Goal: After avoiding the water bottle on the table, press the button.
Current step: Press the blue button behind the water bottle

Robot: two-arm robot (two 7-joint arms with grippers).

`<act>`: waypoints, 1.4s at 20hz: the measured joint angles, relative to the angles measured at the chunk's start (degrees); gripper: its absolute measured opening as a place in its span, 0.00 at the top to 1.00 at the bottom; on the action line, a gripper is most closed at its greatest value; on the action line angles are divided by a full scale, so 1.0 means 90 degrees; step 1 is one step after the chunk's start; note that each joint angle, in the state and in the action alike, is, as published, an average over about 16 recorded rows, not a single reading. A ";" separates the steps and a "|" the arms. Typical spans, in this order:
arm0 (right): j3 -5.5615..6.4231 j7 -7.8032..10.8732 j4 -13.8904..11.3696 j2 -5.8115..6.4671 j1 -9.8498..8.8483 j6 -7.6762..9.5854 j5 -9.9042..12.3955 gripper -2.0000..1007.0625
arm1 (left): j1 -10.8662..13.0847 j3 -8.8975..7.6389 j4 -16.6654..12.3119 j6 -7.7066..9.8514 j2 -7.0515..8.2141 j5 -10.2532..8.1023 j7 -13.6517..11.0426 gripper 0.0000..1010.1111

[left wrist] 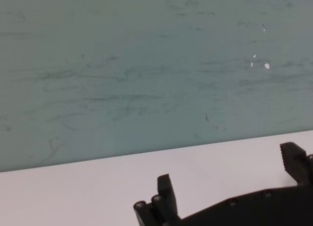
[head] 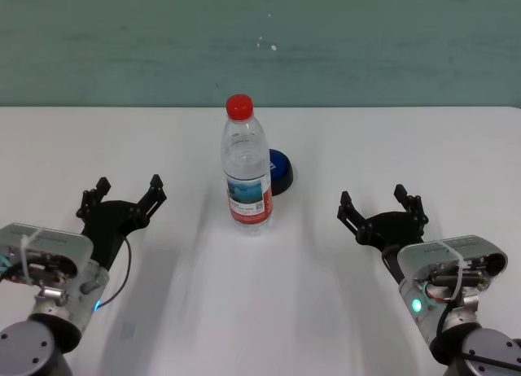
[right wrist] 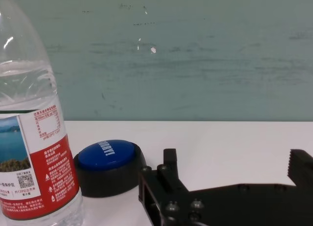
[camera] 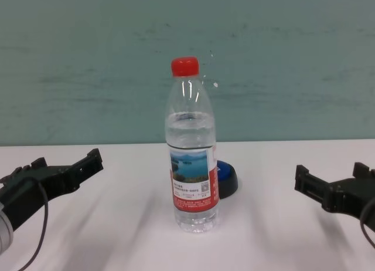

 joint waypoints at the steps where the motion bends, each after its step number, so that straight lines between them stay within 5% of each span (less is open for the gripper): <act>1: 0.0000 0.0000 0.0000 0.0000 0.0000 0.0000 0.0000 0.00 | 0.0006 -0.0005 -0.0011 -0.0001 -0.0002 -0.0009 -0.0031 0.00; 16: 0.0000 0.0000 0.0000 0.0000 0.0000 0.0000 0.0000 0.00 | 0.0315 -0.0142 -0.0495 0.0038 -0.0042 -0.0073 -0.0636 0.00; 28: 0.0000 0.0000 0.0000 0.0000 0.0000 0.0000 0.0000 0.00 | 0.0658 -0.0148 -0.1065 0.0177 0.0178 -0.0263 -0.1058 0.00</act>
